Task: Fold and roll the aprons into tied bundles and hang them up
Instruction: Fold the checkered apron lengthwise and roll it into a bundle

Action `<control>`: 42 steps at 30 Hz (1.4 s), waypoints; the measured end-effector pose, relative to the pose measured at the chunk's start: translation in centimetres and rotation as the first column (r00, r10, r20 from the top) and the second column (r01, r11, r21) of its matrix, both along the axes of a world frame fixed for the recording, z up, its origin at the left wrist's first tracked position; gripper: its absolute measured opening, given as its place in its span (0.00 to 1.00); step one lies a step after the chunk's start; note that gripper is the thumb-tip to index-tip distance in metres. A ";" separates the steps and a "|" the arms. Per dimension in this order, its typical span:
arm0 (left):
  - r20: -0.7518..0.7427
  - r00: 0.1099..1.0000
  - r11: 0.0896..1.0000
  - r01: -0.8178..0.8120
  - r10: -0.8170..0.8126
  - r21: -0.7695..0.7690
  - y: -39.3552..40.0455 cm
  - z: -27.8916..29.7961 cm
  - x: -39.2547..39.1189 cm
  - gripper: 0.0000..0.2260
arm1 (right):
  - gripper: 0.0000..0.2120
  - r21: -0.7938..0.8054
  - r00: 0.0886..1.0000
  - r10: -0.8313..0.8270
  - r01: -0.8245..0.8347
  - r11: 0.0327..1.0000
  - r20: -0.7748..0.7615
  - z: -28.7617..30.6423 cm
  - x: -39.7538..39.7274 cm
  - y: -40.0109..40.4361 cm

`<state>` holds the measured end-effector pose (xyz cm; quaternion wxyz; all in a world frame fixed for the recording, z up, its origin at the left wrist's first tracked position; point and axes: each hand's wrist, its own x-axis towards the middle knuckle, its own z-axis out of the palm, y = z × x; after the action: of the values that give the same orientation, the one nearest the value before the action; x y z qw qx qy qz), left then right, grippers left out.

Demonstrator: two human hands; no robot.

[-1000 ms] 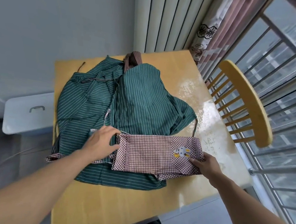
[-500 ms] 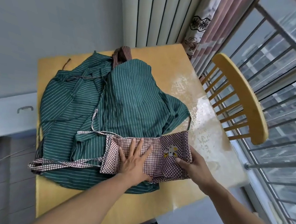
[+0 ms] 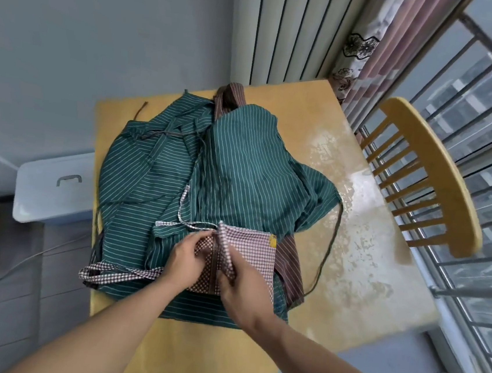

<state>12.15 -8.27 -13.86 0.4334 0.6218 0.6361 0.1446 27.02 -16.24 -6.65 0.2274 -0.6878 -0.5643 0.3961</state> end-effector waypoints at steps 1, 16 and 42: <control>0.032 0.996 0.995 -0.077 0.079 -0.063 0.6 0.5 -0.3 0.16 | 0.21 0.007 1.000 0.023 -0.023 1.000 0.018 -0.4 -1.2 0.4; -0.115 0.953 0.911 -0.302 0.281 -0.281 2.4 0.3 -1.2 0.28 | 0.25 -0.101 0.906 -0.403 0.417 0.903 0.128 -2.8 3.2 0.4; 0.194 0.865 0.625 -0.163 0.463 -0.763 -0.2 2.8 5.9 0.11 | 0.18 0.083 0.852 0.039 -0.096 0.992 0.521 -2.1 2.7 -1.0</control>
<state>18.03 -8.50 -11.05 0.7226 0.2362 0.6457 0.0713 29.68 -17.25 -8.79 0.0892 -0.7356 -0.6487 0.1733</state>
